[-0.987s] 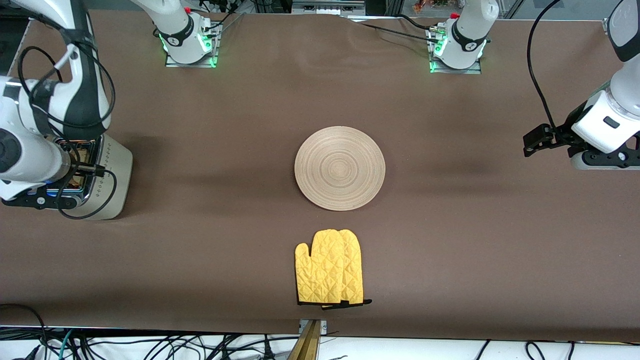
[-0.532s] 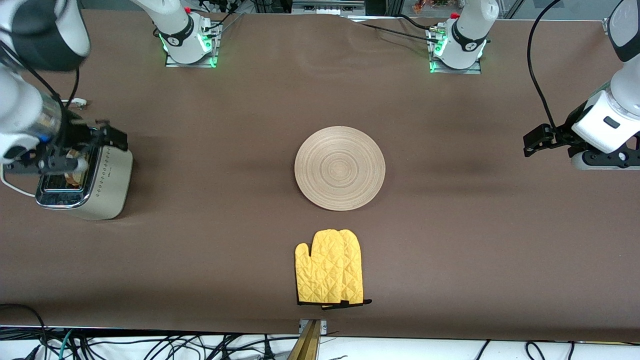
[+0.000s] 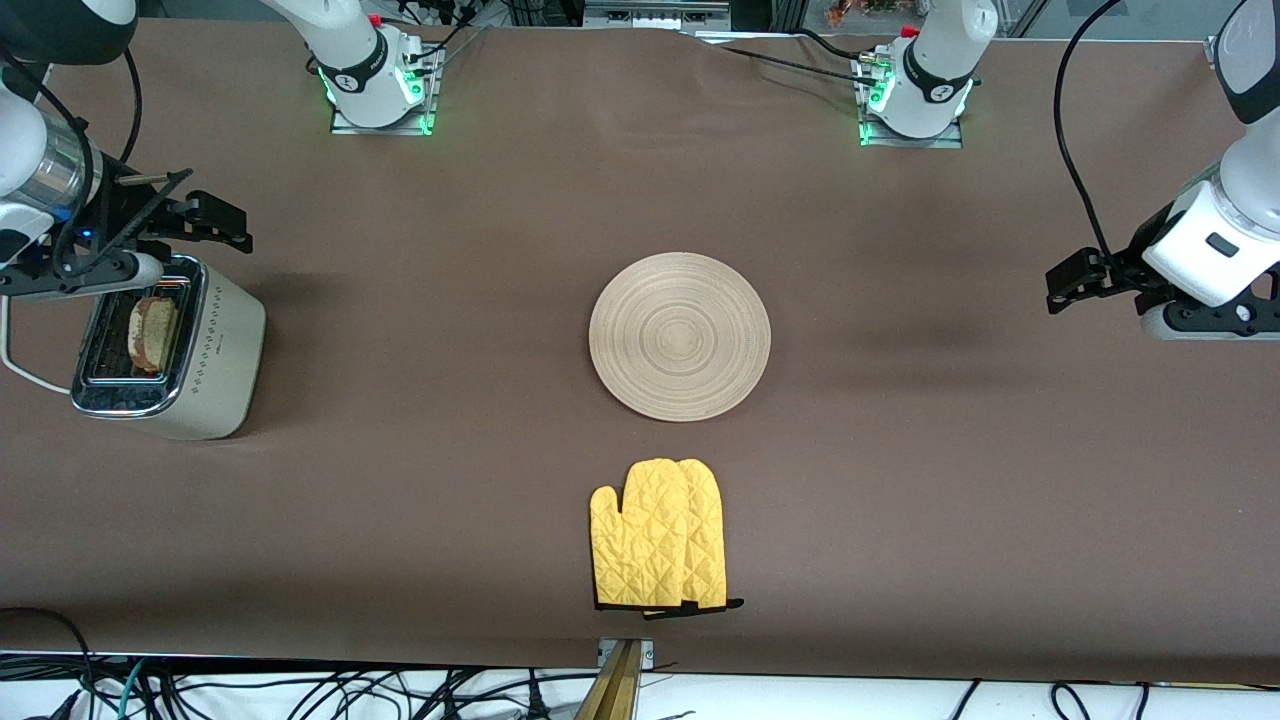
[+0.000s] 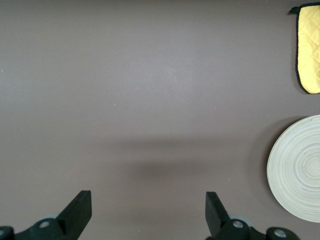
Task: Move plate and put bread in toaster
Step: 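Open the right gripper and raise it off the toaster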
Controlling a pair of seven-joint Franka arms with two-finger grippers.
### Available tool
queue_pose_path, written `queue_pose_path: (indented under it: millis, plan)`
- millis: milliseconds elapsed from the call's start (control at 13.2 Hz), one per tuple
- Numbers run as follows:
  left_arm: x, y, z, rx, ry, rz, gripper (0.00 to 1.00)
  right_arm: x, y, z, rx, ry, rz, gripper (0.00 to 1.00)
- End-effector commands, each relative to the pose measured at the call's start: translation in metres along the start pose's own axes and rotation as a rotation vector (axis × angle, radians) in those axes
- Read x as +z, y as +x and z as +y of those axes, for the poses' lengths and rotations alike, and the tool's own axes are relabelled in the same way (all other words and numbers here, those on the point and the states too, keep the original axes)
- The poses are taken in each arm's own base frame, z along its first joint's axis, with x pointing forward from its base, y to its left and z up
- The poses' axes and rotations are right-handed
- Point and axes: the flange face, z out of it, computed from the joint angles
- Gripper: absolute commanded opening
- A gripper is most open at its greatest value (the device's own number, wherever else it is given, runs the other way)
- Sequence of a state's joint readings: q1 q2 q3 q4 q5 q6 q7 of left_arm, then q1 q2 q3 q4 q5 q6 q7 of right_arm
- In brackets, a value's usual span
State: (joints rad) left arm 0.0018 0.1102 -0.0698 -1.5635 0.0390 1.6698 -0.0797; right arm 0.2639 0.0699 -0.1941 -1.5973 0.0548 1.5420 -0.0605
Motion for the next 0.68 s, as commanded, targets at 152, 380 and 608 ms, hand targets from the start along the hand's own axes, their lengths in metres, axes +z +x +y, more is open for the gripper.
queue_pose_path:
  millis: [152, 380, 608]
  plan:
    - [-0.0049, 0.0034, 0.0013, 0.000, 0.016, 0.009, 1.00, -0.0014, -0.0031, -0.0080, -0.039, -0.057, -0.001, 1.00]
    - [-0.0054, 0.0024, 0.0030, 0.003, 0.016, 0.006, 1.00, -0.0013, -0.0033, -0.0080, -0.045, -0.057, -0.003, 1.00]
    - [-0.0053, 0.0022, 0.0030, 0.002, 0.016, 0.004, 1.00, -0.0004, -0.0035, -0.0079, -0.045, -0.057, -0.006, 1.00]
